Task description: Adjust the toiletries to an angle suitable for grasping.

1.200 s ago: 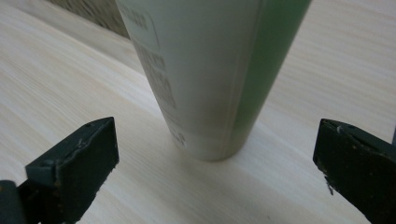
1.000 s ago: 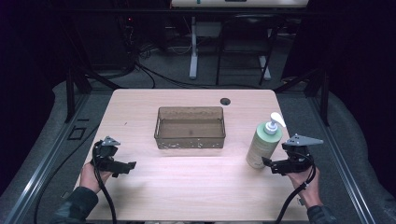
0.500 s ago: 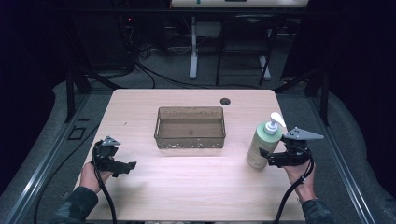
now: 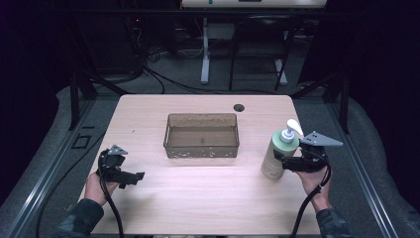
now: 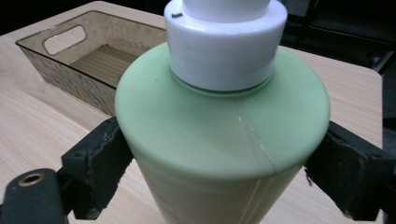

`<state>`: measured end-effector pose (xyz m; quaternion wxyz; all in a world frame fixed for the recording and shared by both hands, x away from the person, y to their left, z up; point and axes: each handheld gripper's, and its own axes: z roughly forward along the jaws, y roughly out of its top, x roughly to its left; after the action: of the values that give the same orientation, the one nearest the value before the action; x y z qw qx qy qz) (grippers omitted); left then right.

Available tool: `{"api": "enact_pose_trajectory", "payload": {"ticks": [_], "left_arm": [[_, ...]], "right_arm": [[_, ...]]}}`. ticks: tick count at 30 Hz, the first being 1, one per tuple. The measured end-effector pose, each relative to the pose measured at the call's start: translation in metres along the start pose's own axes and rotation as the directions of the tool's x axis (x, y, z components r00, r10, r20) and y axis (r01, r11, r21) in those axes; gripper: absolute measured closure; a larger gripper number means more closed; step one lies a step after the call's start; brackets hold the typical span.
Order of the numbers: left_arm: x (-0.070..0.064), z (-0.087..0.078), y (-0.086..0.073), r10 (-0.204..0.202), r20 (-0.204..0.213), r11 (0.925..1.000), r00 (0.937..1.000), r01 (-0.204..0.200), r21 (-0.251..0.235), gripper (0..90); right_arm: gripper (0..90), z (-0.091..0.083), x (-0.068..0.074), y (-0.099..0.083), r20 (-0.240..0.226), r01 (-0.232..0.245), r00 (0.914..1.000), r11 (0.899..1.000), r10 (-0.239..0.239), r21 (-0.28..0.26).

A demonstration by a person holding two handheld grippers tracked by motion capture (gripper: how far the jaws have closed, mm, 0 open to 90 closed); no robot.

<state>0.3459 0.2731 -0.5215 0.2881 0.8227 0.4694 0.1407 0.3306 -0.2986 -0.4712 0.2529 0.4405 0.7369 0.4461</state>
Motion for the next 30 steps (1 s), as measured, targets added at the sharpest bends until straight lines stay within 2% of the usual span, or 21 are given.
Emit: {"api": "enact_pose_trajectory", "payload": {"ticks": [13,30], "left_arm": [[0.001,-0.001,0.000,0.005,-0.001,1.0000,1.0000,-0.005,-0.003,0.0],[-0.001,-0.001,0.000,0.009,-0.007,1.0000,0.9999,-0.009,0.001,0.0]], "right_arm": [[11.7,0.000,0.001,-0.001,0.004,0.007,1.0000,1.000,-0.007,-0.003],[11.9,0.003,0.011,0.001,-0.032,0.030,0.9990,1.000,-0.030,-0.004]]}}
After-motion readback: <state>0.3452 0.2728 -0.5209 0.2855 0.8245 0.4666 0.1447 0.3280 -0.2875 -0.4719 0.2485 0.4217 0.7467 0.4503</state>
